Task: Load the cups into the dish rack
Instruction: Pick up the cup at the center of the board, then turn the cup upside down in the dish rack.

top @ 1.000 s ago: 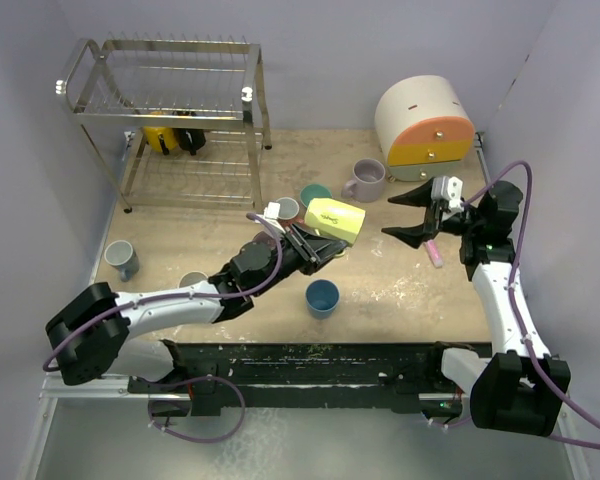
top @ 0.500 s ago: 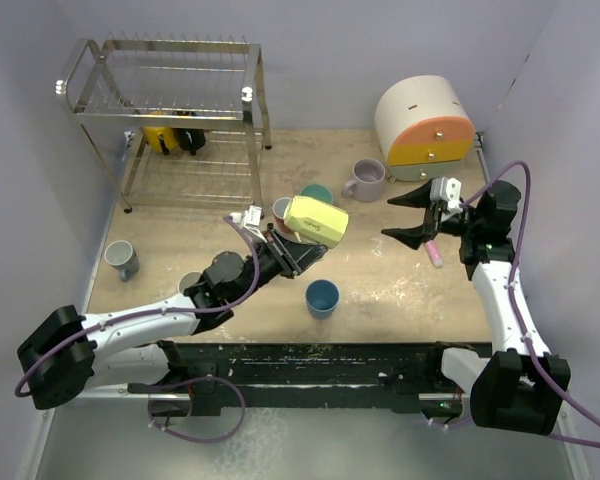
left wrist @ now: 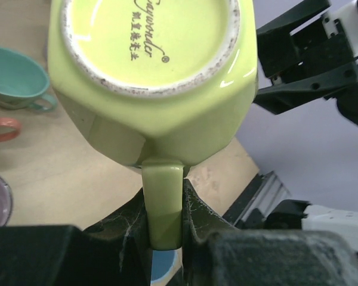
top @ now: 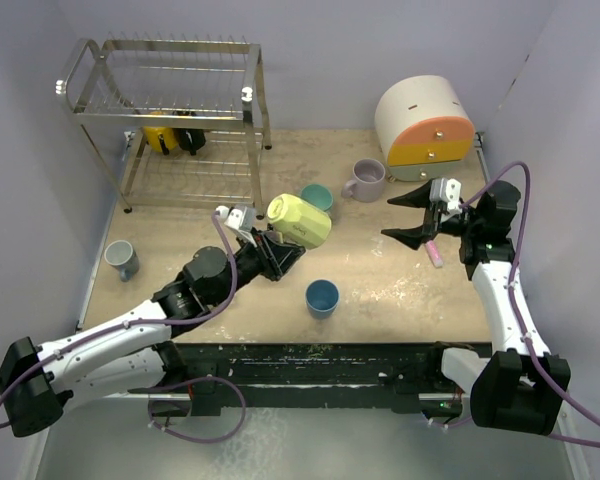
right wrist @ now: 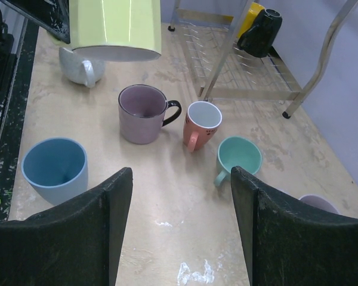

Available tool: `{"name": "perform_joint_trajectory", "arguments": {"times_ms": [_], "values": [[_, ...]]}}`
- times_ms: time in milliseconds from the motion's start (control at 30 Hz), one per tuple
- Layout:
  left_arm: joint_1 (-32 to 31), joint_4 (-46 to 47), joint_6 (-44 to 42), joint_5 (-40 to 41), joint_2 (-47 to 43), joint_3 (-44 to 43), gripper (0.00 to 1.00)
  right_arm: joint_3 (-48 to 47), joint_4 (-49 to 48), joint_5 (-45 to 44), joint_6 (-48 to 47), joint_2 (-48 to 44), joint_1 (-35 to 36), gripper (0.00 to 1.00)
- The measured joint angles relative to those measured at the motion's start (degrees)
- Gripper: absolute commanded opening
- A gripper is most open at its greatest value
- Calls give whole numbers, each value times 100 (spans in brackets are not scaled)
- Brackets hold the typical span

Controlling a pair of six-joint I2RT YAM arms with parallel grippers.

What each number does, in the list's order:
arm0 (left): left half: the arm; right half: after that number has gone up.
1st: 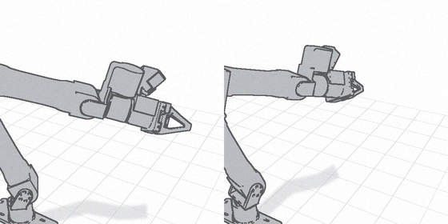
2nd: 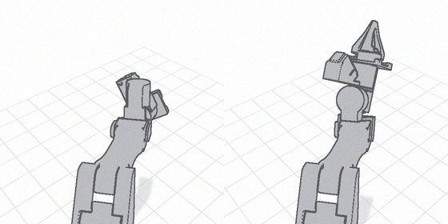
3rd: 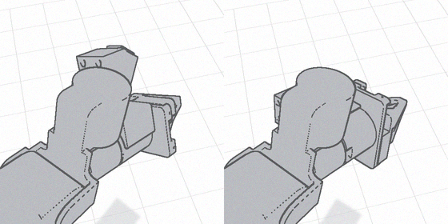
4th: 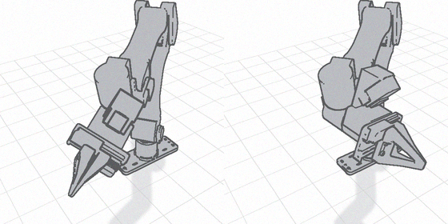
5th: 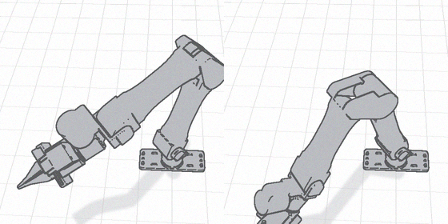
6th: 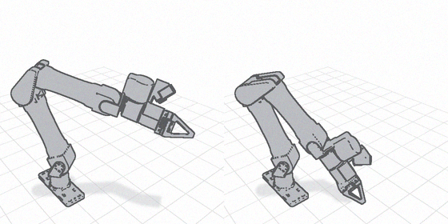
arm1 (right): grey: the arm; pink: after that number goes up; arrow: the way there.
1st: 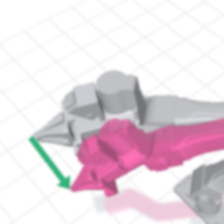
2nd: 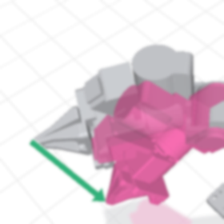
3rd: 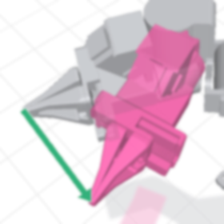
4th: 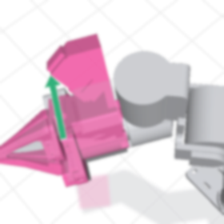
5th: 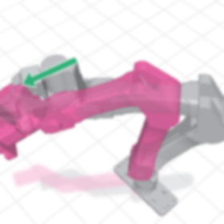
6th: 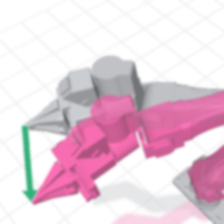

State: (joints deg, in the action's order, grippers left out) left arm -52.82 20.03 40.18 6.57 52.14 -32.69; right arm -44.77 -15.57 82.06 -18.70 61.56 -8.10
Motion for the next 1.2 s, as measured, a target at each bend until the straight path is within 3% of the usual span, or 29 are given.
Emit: {"name": "perform_joint_trajectory", "arguments": {"times_ms": [267,567,900,1200], "values": [[164,-1335,-1064,208,-341,-448,0,0,11,-2,-39,44,0,70],[826,-1893,-1589,181,-404,-649,0,0,31,-2,-92,44,0,70],[1757,-2129,-1832,0,-216,-645,0,0,44,-2,-129,81,0,71],[3071,-1305,-1552,-175,203,-98,0,0,59,-4,-140,98,0,72]]}}
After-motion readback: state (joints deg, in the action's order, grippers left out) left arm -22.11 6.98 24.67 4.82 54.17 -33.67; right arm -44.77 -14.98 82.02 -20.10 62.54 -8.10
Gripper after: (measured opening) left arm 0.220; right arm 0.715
